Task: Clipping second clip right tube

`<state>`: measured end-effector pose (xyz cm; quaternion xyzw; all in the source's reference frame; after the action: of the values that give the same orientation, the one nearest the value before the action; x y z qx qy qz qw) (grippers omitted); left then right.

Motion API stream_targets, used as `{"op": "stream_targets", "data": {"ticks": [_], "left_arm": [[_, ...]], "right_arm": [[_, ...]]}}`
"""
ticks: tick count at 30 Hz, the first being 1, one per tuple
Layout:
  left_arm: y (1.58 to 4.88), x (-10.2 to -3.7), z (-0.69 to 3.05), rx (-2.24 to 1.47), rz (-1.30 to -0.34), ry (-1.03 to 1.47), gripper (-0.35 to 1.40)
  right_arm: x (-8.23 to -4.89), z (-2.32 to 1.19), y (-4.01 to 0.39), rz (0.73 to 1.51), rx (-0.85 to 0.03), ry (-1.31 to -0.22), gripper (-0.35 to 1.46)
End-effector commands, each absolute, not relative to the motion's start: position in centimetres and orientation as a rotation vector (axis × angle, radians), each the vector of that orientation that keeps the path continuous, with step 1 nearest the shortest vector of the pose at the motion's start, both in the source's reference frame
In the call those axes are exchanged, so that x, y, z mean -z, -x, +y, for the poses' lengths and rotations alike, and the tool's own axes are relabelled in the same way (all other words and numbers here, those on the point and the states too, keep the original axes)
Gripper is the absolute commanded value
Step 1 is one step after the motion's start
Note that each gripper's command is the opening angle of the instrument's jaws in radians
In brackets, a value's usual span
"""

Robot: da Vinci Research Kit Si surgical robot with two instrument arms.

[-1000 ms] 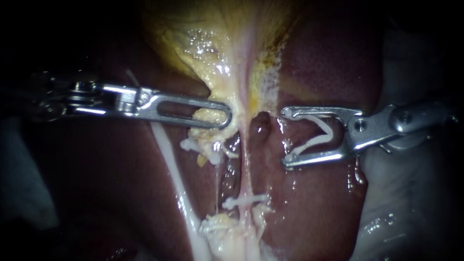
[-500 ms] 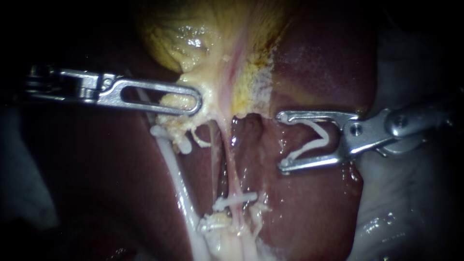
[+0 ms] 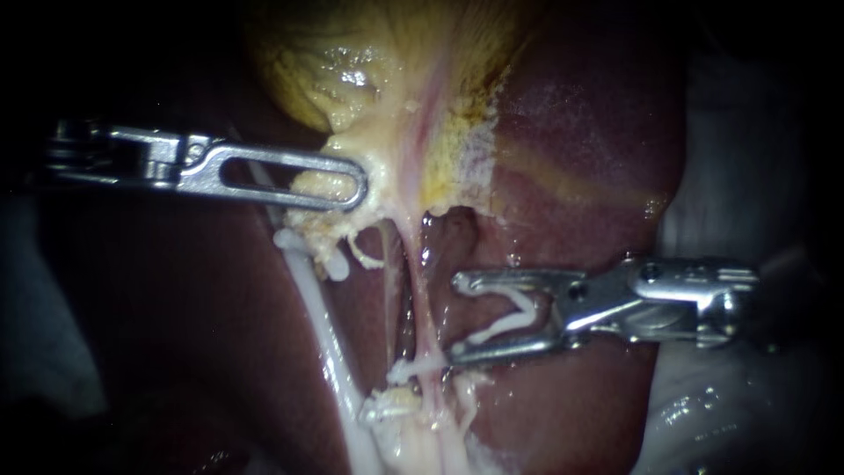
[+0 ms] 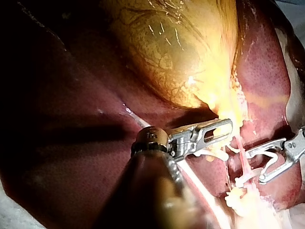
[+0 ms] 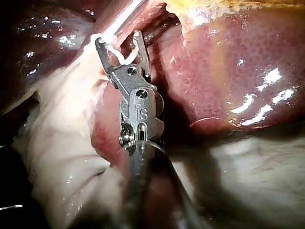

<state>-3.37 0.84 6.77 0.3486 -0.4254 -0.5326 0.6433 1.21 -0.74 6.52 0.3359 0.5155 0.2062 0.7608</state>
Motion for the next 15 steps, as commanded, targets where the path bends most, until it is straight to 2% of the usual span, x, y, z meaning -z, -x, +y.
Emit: {"op": "stream_targets", "data": {"ticks": [1, 6, 15], "left_arm": [[3.37, -6.76, 0.84, 1.213, -0.969, -0.794, -0.35], [3.37, -6.76, 0.84, 1.213, -0.969, -0.794, -0.35], [3.38, -6.76, 0.84, 1.214, -0.969, -0.794, -0.35]], "right_arm": [[-6.54, -0.76, -1.25, 1.119, -0.453, -0.741, 0.46], [-6.55, -0.79, -1.38, 1.141, -0.485, -0.819, 0.45], [-6.5, -0.82, -1.53, 1.169, -0.514, -0.883, 0.4]]}}
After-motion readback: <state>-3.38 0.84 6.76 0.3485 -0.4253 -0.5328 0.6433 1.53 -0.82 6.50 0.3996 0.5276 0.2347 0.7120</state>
